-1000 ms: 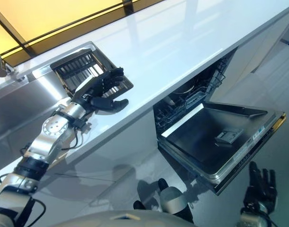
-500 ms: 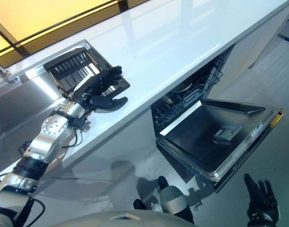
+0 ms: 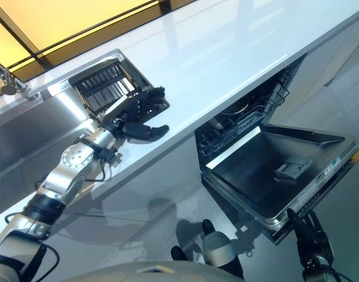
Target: Pick up plates and place into dishwasher.
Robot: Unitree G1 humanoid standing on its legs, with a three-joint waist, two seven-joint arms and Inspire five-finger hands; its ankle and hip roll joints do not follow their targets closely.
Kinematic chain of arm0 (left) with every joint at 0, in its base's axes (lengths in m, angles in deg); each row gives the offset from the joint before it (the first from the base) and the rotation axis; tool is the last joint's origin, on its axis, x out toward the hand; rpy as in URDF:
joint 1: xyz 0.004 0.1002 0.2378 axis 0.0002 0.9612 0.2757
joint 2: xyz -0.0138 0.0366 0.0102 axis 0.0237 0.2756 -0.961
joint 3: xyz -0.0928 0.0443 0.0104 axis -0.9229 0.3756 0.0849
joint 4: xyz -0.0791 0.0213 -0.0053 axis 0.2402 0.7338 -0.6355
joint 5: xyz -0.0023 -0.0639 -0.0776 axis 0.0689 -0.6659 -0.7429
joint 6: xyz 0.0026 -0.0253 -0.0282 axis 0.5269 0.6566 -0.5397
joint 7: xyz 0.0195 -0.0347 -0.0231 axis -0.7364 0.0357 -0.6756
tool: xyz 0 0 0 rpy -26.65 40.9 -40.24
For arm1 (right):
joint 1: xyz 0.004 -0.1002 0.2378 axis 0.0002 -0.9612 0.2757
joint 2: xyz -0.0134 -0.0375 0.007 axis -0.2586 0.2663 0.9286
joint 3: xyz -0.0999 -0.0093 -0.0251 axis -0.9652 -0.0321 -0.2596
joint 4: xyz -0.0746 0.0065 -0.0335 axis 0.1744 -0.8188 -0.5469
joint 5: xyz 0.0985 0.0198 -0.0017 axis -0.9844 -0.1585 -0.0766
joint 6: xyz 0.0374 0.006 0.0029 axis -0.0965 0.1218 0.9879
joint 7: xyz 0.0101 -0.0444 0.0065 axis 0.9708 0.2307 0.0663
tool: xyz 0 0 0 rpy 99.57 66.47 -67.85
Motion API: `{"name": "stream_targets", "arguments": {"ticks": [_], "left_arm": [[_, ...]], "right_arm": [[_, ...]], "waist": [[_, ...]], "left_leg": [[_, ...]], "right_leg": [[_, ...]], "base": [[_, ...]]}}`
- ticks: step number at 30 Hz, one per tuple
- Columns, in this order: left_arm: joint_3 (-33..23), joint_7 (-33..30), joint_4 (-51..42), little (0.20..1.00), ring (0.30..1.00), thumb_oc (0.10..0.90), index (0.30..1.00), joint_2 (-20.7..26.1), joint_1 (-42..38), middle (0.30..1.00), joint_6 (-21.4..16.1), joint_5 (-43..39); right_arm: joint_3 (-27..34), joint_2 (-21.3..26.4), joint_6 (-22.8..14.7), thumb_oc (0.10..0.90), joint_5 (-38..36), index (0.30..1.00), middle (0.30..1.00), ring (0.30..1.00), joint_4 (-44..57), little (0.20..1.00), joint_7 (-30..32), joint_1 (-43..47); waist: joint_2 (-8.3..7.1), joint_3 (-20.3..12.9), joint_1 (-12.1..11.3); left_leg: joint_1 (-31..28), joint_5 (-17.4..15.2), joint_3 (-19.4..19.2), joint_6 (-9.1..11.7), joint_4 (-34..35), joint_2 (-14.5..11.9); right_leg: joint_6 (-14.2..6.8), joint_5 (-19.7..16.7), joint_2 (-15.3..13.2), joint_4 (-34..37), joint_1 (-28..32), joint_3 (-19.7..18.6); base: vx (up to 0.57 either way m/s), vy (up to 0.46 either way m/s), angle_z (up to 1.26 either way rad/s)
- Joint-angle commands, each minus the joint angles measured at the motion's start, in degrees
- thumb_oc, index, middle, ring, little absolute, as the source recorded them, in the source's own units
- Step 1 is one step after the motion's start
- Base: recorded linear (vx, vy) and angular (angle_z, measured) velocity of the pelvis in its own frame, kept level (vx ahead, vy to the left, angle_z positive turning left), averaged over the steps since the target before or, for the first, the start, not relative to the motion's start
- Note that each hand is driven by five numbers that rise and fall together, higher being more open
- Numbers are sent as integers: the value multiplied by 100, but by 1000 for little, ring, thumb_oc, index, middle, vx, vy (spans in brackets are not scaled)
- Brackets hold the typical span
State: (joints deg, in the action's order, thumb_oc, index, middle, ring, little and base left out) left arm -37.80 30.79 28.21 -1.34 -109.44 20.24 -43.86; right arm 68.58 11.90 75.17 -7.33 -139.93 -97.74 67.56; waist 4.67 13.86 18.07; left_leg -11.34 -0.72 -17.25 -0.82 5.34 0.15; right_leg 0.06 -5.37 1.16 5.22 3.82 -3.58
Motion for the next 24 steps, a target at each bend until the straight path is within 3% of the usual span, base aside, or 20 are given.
{"name": "stream_targets", "arguments": {"ticks": [1,6,12,18,24], "left_arm": [[-160,42,-530,900,900,800,900,-46,-645,900,-378,-137],[-243,290,-428,900,900,800,900,-75,-482,900,-560,-95],[-174,317,-237,900,900,800,900,-171,-451,900,-780,-26],[-73,370,-150,900,900,800,900,-209,-476,900,-855,-46],[7,318,-136,900,900,800,900,-168,-613,900,-837,-136]], "right_arm": [[-1053,-128,446,800,380,900,900,900,557,900,-1361,540],[-1584,-197,774,800,66,900,900,900,1801,900,-1835,577],[-1844,-189,1244,800,-446,900,900,900,2471,900,-2311,972],[-1911,-238,1338,800,-1062,900,900,900,2844,900,-2167,1464],[-1958,-233,1246,800,-1069,900,900,900,3003,900,-1741,1978]], "waist": [[-55,-478,-332],[-105,-487,-402],[-135,-495,-512],[-92,-508,-633],[-29,-540,-714]], "left_leg": [[218,-595,386,-74,-605,-14],[213,-545,427,-62,-566,-30],[204,-537,439,-58,-549,-38],[176,-539,440,-40,-563,-54],[132,-516,449,-20,-520,-62]], "right_leg": [[-550,471,-73,-479,-121,266],[-536,482,-75,-479,-95,321],[-553,509,-84,-478,-67,313],[-547,537,-91,-461,17,319],[-530,570,-90,-433,93,351]], "base": [[-8,-27,5],[-9,-18,5],[-4,1,-7],[-2,6,-16],[0,4,-3]]}}
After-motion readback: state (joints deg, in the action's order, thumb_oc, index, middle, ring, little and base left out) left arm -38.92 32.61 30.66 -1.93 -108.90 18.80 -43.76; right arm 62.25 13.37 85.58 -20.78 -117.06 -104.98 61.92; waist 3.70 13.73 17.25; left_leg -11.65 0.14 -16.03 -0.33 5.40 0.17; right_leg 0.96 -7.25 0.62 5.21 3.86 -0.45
